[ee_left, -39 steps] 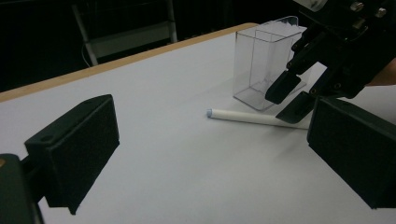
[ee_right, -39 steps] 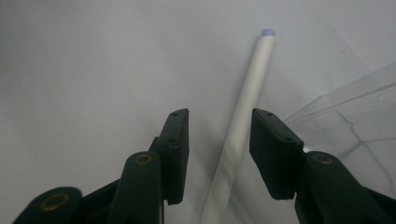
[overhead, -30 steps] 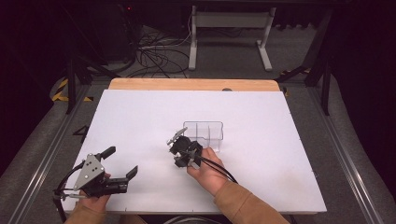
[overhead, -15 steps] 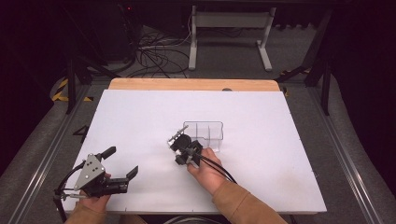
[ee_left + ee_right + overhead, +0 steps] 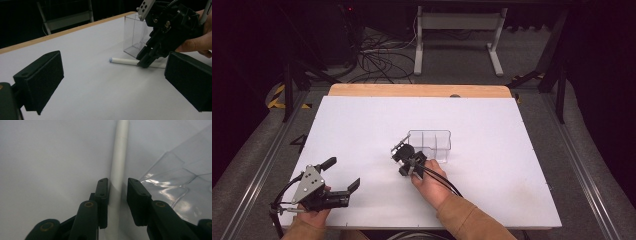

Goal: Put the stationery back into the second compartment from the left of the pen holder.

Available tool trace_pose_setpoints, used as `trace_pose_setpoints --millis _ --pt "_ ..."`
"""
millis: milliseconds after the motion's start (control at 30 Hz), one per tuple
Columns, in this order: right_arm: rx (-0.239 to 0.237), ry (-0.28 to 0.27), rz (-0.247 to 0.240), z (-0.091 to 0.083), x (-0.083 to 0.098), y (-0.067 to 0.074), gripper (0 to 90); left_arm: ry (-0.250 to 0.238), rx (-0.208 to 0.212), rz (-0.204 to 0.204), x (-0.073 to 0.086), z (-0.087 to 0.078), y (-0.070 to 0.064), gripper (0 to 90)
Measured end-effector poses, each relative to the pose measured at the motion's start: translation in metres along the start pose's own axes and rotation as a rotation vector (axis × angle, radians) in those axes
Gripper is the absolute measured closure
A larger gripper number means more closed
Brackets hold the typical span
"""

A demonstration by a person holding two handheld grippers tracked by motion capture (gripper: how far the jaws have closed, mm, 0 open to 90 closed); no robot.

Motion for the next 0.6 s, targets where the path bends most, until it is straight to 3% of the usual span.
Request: trace_pose_setpoints --millis 600 --pt "0.008 0.021 0.021 0.0013 -0.0016 0.0029 78.4 0.001 0.004 0.009 0.0000 0.0000 -0.0018 3.1"
Point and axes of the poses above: each handheld gripper's, and its own axes: z roughly forward along the jaws, x roughly out of its underside, y roughly to its left, the point moved 5 cm from there along z, roughly forward along the jaws, and after that the axes turned 4 degrees about -y, right-handed, at the moved point
